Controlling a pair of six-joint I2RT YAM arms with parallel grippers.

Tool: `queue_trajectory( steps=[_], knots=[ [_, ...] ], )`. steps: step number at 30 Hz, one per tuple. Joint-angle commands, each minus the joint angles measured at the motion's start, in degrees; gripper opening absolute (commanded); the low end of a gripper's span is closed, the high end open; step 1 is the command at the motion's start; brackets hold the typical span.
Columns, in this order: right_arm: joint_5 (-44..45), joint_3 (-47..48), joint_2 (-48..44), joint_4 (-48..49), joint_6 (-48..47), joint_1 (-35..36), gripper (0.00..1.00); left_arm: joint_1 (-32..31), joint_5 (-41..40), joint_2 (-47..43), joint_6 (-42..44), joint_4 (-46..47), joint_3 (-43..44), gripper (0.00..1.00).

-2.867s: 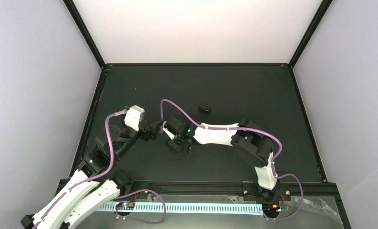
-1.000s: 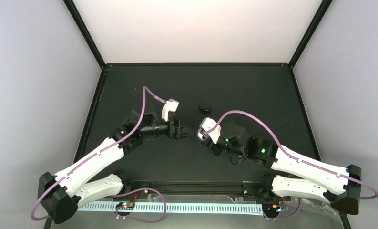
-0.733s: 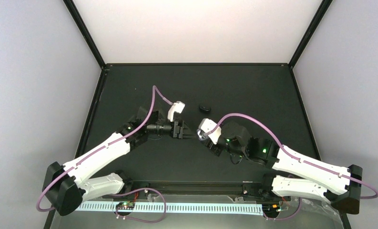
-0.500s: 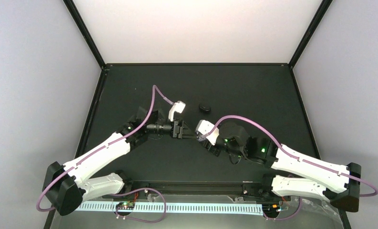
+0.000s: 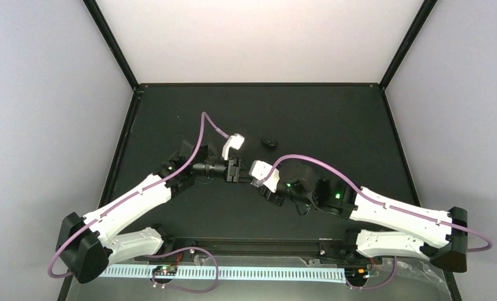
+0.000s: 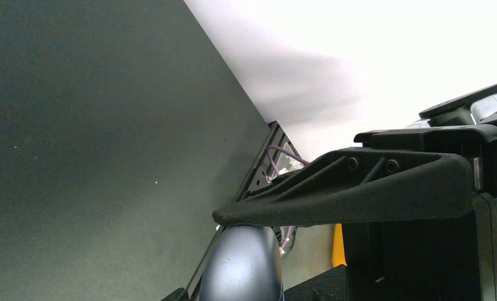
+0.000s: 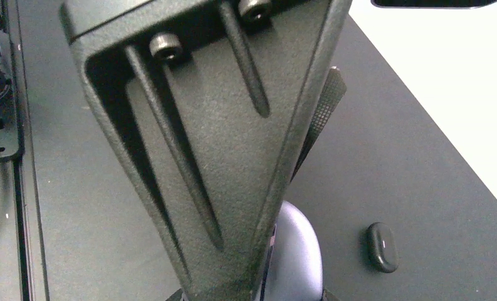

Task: Insert the wireless bluetooth earbuds into the charging case
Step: Pick up the charging case at the center of the board.

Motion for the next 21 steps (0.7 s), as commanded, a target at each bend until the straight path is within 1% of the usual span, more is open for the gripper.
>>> queue_trajectory(
  steps=[1,10,16,21],
  knots=[
    [2.4,1.7,0.4,2.9,-1.0,0.4,0.42,-0.3,1.4,0.5,-0.6,0.5,1.1,0.50],
    [3.2,1.4,0.5,4.8,-1.0,0.5,0.43,-0.3,1.2,0.1,-1.4,0.9,-0.5,0.48],
    [2.8,1.3,0.6,4.8,-0.7,0.4,0.43,-0.3,1.3,0.3,-1.8,1.6,-0.8,0.41],
    [2.5,1.5,0.6,4.9,-0.5,0.4,0.43,-0.4,1.4,0.5,-2.3,2.4,-0.7,0.38]
  ],
)
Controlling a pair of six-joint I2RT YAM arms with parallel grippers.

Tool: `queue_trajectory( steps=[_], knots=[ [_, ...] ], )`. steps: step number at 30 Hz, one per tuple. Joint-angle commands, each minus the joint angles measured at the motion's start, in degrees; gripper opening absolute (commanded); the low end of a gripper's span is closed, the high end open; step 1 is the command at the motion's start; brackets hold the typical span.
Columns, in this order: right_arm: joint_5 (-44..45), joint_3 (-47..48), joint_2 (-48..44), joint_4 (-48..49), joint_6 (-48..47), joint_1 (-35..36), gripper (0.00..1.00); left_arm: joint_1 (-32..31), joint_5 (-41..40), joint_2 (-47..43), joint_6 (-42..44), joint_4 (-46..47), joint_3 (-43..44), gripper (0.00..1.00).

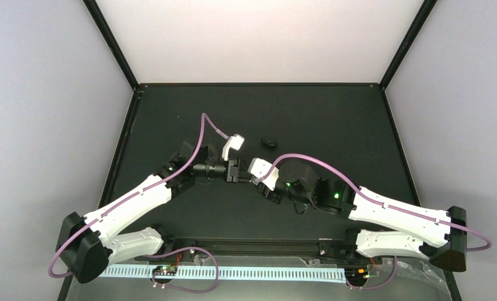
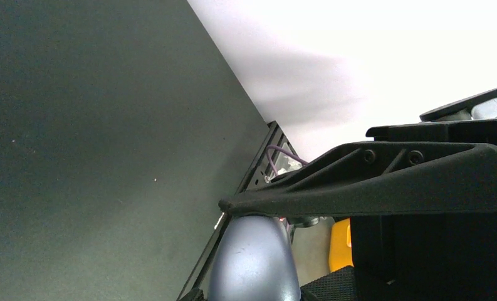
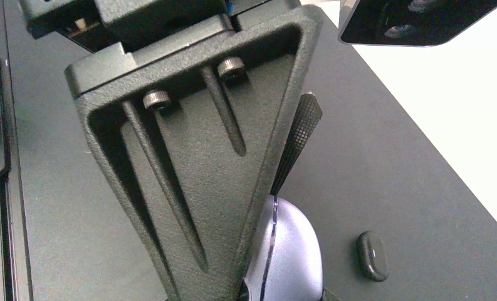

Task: Insert the wireless bluetooth earbuds into the charging case
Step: Pick up the charging case at the center of the board.

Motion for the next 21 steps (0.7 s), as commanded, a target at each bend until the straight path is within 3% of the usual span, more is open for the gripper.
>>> queue_trajectory(
  steps=[1,14,21],
  knots=[
    [0.6,1.4,-0.1,2.3,-0.2,0.3,0.43,-0.4,1.4,0.5,-1.0,1.8,0.1,0.37],
    [-0.5,1.8,0.2,2.0,-0.2,0.3,0.47,-0.4,1.2,1.0,-0.6,3.5,-0.2,0.13],
    [-2.3,2.9,-1.2,-0.9,2.4,0.3,0.64,-0.1,-1.3,-0.4,-0.9,4.9,-0.3,0.02]
  ],
)
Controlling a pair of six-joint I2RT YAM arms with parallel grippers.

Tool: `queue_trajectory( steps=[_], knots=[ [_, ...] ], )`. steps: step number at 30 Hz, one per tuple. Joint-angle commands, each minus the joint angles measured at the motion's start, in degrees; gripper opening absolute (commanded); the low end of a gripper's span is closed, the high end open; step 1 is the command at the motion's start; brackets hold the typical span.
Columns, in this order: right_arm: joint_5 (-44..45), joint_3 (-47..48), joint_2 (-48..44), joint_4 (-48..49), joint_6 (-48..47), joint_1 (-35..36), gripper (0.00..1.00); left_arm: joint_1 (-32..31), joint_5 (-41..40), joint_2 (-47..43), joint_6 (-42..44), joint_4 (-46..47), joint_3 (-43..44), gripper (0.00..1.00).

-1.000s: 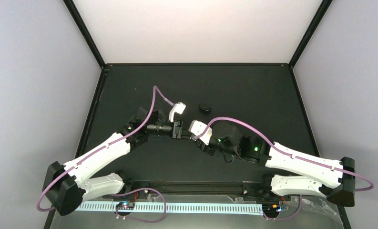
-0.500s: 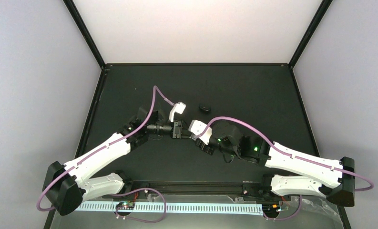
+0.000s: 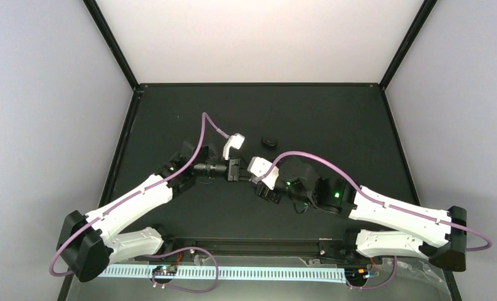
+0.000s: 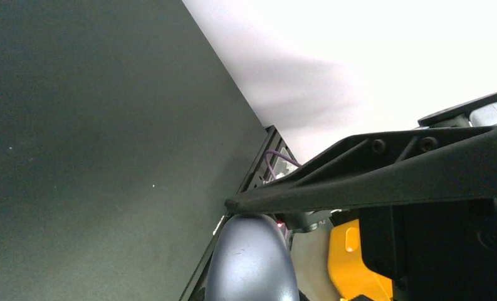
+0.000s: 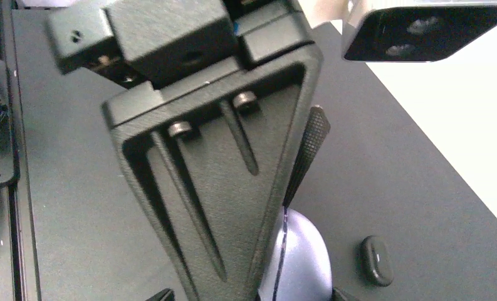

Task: Insert the wireless bluetooth earbuds into the charging case
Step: Pick up the charging case at the center of the board, then open the charging case.

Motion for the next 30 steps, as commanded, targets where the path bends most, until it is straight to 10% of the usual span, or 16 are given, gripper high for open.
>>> queue_trajectory(
  steps=[1,13,30],
  knots=[
    [-2.9,2.3,-2.2,-1.3,2.7,0.3,0.66,0.0,-2.1,-1.5,0.0,2.9,0.0,0.02],
    [-3.0,-3.5,-19.5,11.9,13.9,-1.4,0.77,1.4,-6.6,-9.4,10.0,11.1,-4.4,0.02],
    [-14.7,-2.6,-19.8,10.7,14.1,-1.8,0.77,-0.9,5.3,-19.4,28.7,16.8,-5.4,0.02]
  ],
)
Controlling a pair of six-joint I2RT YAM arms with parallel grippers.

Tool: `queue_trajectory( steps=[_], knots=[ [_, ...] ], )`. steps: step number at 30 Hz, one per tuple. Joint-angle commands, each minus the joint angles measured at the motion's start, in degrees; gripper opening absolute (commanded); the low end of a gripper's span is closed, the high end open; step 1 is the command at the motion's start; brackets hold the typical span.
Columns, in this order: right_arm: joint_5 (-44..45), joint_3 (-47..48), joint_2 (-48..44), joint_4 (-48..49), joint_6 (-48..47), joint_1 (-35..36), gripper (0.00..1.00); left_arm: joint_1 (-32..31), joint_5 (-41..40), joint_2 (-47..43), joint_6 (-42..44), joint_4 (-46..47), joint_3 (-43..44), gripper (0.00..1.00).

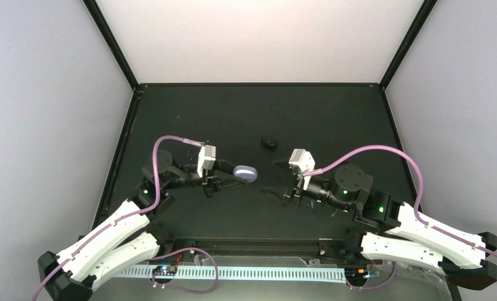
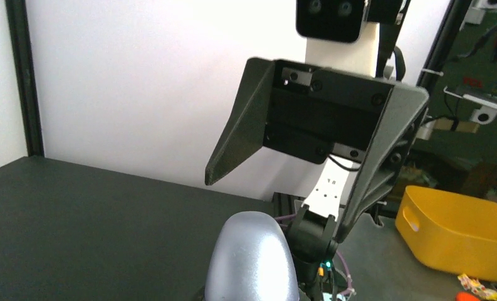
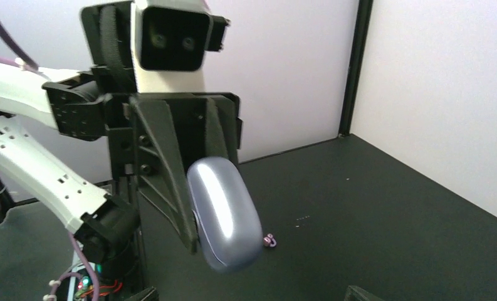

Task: Insert the wireless bluetooth earbuds into the charging case
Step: Open the charging case.

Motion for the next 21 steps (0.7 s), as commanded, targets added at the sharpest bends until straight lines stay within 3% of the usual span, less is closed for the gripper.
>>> queue_trajectory(
  steps=[1,21],
  knots=[
    [-3.7,2.4,-0.7,-0.3,-0.9,-0.3,0.77,-0.3,5.4,1.4,3.9,1.7,1.3,0.02],
    [0.2,6.9,9.2,0.4,0.7,-0.3,0.77,-0.5,5.7,-1.1,9.2,-1.7,0.5,0.02]
  ],
)
